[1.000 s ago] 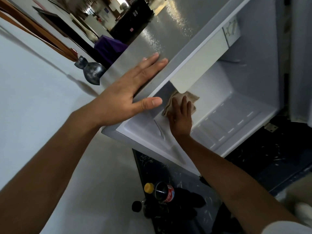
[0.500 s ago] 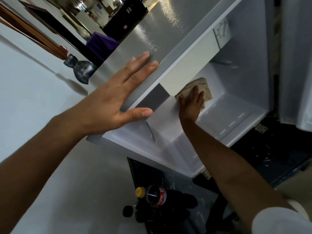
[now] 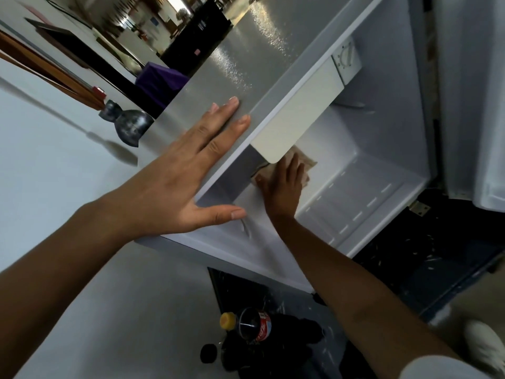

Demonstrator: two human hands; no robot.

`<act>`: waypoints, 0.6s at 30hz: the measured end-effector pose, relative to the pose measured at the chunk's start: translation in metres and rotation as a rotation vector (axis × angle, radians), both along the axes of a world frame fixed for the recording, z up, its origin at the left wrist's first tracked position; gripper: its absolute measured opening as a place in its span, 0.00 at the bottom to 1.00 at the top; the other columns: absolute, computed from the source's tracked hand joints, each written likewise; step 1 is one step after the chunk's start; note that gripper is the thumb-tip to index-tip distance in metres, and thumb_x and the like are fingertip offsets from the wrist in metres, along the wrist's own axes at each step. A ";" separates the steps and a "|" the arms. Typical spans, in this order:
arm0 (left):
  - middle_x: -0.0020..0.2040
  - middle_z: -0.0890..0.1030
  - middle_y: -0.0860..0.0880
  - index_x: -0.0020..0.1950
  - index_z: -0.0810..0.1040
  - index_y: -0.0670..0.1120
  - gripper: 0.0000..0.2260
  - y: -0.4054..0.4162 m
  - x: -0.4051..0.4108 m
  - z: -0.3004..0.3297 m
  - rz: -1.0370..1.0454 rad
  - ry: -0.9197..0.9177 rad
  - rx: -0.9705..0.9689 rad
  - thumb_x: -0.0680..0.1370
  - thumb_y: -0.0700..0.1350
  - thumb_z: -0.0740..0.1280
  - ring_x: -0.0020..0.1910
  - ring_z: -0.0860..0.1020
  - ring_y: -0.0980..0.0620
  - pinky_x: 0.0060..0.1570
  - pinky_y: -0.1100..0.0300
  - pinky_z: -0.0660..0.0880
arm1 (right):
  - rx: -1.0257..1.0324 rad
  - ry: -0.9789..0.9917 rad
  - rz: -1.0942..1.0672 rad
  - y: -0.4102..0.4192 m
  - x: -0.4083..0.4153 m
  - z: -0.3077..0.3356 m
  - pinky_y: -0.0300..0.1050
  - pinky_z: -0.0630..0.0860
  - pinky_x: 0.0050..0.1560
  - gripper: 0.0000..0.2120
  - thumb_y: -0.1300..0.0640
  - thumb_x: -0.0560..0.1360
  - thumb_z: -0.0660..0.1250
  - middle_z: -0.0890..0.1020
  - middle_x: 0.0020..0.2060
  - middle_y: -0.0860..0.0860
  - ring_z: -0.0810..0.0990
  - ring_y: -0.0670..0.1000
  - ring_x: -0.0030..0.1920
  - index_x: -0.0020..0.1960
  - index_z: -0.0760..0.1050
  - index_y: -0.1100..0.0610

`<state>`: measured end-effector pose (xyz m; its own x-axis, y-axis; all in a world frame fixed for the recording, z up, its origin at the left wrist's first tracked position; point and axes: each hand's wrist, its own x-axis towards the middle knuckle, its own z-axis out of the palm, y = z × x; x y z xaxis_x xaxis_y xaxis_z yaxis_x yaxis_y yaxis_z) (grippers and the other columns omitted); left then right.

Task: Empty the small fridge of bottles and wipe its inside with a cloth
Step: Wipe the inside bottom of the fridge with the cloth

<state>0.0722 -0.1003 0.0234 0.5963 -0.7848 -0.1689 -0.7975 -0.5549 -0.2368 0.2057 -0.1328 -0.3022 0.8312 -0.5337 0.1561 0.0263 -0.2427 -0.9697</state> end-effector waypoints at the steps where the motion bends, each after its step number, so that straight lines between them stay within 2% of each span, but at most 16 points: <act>1: 0.83 0.44 0.46 0.82 0.47 0.44 0.48 0.001 0.000 0.000 0.003 0.003 -0.010 0.74 0.67 0.65 0.82 0.45 0.45 0.76 0.36 0.58 | 0.002 0.000 -0.001 0.003 -0.001 0.000 0.68 0.58 0.75 0.39 0.38 0.77 0.64 0.54 0.81 0.59 0.52 0.65 0.79 0.80 0.52 0.51; 9: 0.83 0.45 0.45 0.82 0.46 0.43 0.47 0.000 -0.001 -0.002 -0.017 -0.062 0.022 0.75 0.68 0.63 0.82 0.46 0.46 0.77 0.41 0.58 | 0.215 0.081 -0.045 -0.040 0.020 -0.024 0.64 0.53 0.78 0.40 0.35 0.76 0.63 0.52 0.81 0.56 0.49 0.62 0.80 0.80 0.50 0.45; 14: 0.84 0.44 0.47 0.82 0.47 0.45 0.46 0.000 0.001 -0.004 -0.001 -0.028 -0.002 0.75 0.66 0.65 0.82 0.46 0.45 0.75 0.37 0.61 | 0.137 0.037 -0.064 -0.086 0.042 -0.038 0.65 0.53 0.77 0.38 0.34 0.76 0.62 0.51 0.82 0.55 0.49 0.62 0.81 0.80 0.50 0.44; 18: 0.84 0.44 0.49 0.83 0.47 0.46 0.44 0.001 -0.001 -0.001 0.034 -0.004 -0.030 0.76 0.65 0.64 0.83 0.46 0.47 0.74 0.36 0.61 | 0.163 0.054 -0.078 -0.074 0.045 -0.030 0.65 0.55 0.77 0.38 0.35 0.76 0.60 0.53 0.81 0.57 0.50 0.64 0.80 0.80 0.51 0.46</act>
<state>0.0714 -0.0995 0.0223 0.6232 -0.7688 -0.1436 -0.7772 -0.5884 -0.2228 0.2505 -0.2067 -0.3319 0.7913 -0.6111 0.0187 -0.0393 -0.0814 -0.9959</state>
